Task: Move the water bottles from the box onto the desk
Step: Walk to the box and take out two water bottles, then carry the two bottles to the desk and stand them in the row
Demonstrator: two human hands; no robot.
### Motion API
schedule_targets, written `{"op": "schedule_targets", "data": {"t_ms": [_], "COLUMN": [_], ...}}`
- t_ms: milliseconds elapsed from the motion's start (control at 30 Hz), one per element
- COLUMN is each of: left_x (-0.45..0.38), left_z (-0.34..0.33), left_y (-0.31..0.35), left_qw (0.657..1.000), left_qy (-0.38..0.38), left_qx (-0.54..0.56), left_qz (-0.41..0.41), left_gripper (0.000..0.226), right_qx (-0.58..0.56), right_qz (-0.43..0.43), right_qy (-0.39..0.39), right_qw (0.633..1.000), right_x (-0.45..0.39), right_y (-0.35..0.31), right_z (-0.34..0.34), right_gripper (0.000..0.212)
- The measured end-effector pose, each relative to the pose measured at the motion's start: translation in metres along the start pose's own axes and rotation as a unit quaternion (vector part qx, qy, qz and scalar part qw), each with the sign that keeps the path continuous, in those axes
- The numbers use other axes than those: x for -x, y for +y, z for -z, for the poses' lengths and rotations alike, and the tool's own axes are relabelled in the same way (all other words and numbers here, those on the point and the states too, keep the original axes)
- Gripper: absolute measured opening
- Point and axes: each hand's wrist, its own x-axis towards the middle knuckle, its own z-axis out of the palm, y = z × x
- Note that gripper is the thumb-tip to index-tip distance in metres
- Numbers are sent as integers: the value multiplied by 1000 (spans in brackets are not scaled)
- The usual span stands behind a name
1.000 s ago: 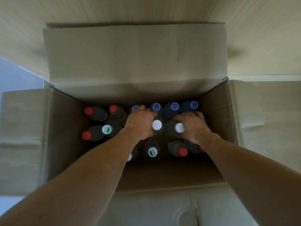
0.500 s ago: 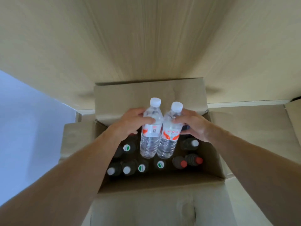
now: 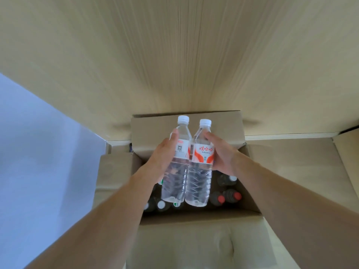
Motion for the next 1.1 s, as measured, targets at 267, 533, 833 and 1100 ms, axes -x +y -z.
{"op": "schedule_targets", "data": {"t_ms": [267, 533, 833, 1100], "left_x": [50, 93, 150, 187], "left_z": [18, 31, 9, -5], "left_y": [3, 12, 46, 88], "left_qw": [986, 988, 993, 983], "left_qy": [-136, -131, -10, -140], "left_qx": [95, 82, -17, 59], "left_qz": [25, -9, -117, -102], "left_gripper": [40, 70, 67, 39], "right_qx": [-27, -7, 12, -77], "right_qz": [-23, -32, 17, 16], "right_qy": [-9, -83, -17, -59], "right_qw": [999, 996, 1000, 995], "right_x": [35, 93, 143, 196], "right_y": [-8, -34, -56, -83], "right_z": [-14, -14, -22, -19], "right_gripper": [52, 42, 61, 46]}}
